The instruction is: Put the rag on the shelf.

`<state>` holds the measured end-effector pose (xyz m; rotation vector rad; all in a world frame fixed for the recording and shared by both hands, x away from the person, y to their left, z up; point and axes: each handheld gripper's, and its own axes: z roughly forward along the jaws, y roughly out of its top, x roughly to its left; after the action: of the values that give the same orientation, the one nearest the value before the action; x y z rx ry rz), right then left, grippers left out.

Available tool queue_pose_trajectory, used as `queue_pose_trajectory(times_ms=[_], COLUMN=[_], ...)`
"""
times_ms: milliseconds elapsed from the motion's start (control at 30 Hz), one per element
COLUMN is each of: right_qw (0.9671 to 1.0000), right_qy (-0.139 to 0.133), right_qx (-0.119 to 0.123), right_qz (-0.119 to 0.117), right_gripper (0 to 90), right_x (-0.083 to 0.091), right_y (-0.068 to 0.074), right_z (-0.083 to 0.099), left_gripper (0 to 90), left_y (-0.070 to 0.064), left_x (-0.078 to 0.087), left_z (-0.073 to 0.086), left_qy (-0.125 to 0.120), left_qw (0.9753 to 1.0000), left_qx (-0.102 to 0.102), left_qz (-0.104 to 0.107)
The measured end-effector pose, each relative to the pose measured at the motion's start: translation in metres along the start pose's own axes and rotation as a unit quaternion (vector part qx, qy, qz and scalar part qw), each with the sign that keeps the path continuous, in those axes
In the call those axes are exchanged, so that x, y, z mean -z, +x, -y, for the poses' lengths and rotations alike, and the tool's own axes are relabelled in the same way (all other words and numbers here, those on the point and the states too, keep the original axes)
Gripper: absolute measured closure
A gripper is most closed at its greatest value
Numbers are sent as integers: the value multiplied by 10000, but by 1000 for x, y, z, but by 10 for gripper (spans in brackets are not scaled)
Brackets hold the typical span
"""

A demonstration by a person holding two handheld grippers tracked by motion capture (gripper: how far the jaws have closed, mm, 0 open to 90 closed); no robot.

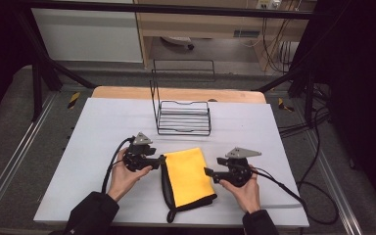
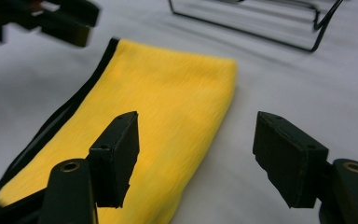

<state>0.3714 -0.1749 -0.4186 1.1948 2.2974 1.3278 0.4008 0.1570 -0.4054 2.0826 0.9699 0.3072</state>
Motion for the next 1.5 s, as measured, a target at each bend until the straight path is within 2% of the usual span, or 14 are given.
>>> queue_pose_trajectory(times_ms=[33,67,133,167,300,500,567,700,800,1033,1200,1333,1400,1500], right_qw=[10000,9999,9997,9997,9995,9986,9979,9971,9974,9977,9953,9956,9964,9988], right_qy=[0,61,154,154,294,524,620,668,666,594,636,591,532,227], right_qx=[0,54,29,29,-48,-91,-112,-248,-198,-255,-364,-336,-200,-48], right_qz=[0,148,189,189,122,-33,-135,-267,-180,204,630,639,622,440], right_gripper=[322,329,343,343,411,538,624,776,825,832,826,802,733,487], right_x=[0,-13,-28,-28,-60,-81,-87,-87,-83,-66,-54,-52,-51,-46], right_y=[0,-10,-17,-17,-24,-26,-26,-26,-24,-23,-26,-27,-27,-26], right_z=[0,-8,-14,-14,-22,-24,-23,-22,-23,-19,-15,-12,-11,-14], left_gripper=[371,336,266,225,143,133,138,142,143,143,142,140,138,122], left_y=[0,0,2,2,7,16,19,22,20,20,18,18,18,18], left_x=[0,5,18,18,30,42,42,39,40,43,43,42,42,42], left_z=[0,4,19,19,38,53,56,57,57,57,57,57,57,56], left_qy=[0,-40,-77,-77,-5,-155,-166,-118,-138,-217,-261,-237,-228,-242], left_qw=[10000,10000,10000,10000,10000,9998,9997,9996,9997,9995,9995,9995,9996,9995], left_qx=[0,-22,-31,-31,-27,106,160,260,206,214,174,168,146,145], left_qz=[0,13,44,44,17,110,75,40,22,20,52,86,98,117])
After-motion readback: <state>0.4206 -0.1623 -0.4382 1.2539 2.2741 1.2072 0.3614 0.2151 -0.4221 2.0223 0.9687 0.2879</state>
